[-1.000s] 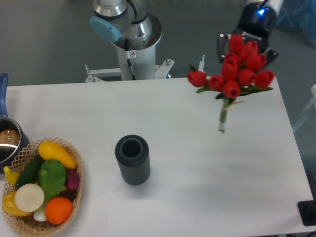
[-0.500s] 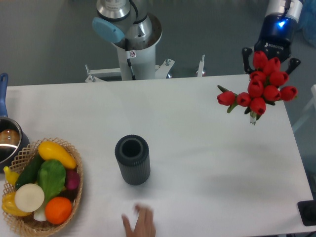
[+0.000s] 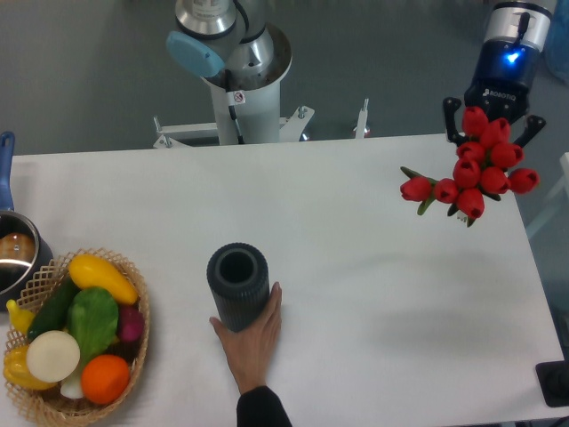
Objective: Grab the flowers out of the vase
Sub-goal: 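Carry the held tulips up and away from the vase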
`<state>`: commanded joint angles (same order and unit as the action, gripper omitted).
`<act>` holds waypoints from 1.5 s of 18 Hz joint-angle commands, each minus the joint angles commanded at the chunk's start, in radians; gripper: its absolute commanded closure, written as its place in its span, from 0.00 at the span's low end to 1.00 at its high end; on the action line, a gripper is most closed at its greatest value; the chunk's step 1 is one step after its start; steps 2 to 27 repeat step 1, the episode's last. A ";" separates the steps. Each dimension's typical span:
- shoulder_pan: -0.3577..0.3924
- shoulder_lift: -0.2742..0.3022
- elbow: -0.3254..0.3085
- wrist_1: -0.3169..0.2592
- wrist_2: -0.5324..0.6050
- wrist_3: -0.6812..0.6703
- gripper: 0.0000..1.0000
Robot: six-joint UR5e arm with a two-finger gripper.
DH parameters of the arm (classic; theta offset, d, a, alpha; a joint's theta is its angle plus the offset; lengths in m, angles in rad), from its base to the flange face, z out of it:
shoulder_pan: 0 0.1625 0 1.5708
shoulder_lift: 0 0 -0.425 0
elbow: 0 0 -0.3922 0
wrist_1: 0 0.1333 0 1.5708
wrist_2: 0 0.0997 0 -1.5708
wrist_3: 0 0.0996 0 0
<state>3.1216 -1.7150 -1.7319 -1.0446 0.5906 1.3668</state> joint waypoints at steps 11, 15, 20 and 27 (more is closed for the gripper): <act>0.000 0.002 0.002 0.000 0.000 0.000 0.67; 0.000 0.002 0.002 0.000 0.000 0.000 0.67; 0.000 0.002 0.002 0.000 0.000 0.000 0.67; 0.000 0.002 0.002 0.000 0.000 0.000 0.67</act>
